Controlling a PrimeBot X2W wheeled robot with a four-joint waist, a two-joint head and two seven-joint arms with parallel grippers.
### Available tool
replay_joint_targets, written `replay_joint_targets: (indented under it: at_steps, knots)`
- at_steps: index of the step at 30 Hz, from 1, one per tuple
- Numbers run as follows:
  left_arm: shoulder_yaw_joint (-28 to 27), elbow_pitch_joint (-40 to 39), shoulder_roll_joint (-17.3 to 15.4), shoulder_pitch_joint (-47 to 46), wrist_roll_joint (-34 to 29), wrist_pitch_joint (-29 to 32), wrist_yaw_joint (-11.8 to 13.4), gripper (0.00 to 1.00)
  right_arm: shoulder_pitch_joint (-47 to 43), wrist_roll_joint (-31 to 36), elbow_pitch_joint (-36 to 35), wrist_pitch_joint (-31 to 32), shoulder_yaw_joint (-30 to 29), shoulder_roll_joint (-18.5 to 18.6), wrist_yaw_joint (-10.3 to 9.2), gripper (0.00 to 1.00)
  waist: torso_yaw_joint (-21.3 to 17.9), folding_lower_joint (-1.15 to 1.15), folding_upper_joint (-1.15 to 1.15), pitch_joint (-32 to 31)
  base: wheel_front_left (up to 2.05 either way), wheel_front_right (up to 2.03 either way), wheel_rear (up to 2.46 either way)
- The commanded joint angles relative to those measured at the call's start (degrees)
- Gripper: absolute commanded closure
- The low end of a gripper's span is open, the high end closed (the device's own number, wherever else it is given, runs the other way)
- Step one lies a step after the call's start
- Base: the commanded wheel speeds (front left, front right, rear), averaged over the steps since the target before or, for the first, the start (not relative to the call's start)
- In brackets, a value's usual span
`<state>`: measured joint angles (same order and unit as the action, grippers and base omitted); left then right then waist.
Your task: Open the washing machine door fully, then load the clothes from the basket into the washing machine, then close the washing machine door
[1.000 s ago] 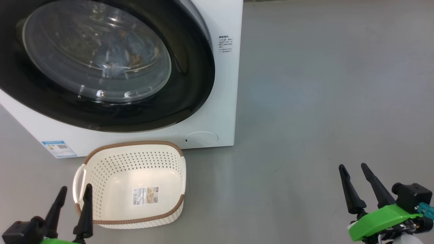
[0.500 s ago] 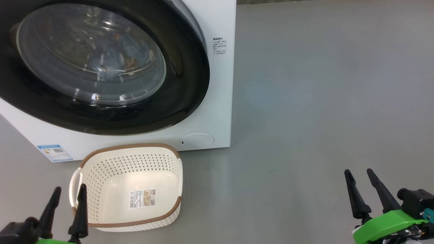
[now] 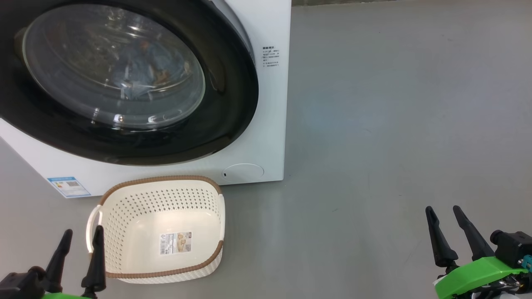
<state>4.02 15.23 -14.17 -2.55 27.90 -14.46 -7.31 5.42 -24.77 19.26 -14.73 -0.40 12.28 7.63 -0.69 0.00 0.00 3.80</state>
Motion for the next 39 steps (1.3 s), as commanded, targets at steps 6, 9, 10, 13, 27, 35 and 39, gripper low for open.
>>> replay_joint_targets:
  at_steps: [6,9,10,13,27,35,39]
  knots:
    - [0.1,1.8,2.2,0.2,0.1,0.3,0.0,1.00,-0.8,-0.2,2.1,0.1,0.0,-1.2,0.00,1.00,0.0,0.00,0.00,0.0,0.00,0.00,0.00]
    - [0.4,2.7,3.4,0.4,0.3,0.4,0.0,1.00,-1.2,-0.4,3.5,0.2,0.0,-2.0,0.00,1.00,0.0,0.00,0.00,0.0,0.00,0.00,0.00]
    - [0.3,2.7,3.5,0.4,0.8,0.6,0.0,1.00,-1.2,-0.9,3.4,0.4,0.0,-2.1,0.00,1.00,0.0,0.00,0.00,0.0,0.00,0.00,0.00]
    - [0.1,2.5,3.7,0.4,2.4,1.1,0.0,1.00,-1.1,-2.5,3.1,0.9,-0.2,-2.3,-0.01,1.00,0.1,0.07,0.00,-0.1,0.00,0.00,0.00]
    - [-1.1,2.2,4.5,-0.1,9.6,3.3,0.0,1.00,-0.9,-10.1,2.2,3.2,-0.9,-3.1,-0.02,1.00,0.1,0.00,0.00,-0.5,0.00,0.00,0.00]
    - [-1.8,1.9,5.0,-0.4,13.7,4.7,0.0,1.00,-0.8,-14.4,1.6,4.6,-1.3,-3.6,-0.03,1.00,0.2,0.00,0.00,-0.7,0.00,0.00,0.00]
    - [-2.2,1.8,5.3,-0.6,15.8,5.3,0.0,1.00,-0.7,-16.5,1.4,5.3,-1.5,-3.8,-0.03,1.00,0.2,0.00,0.00,-0.9,0.00,0.00,0.00]
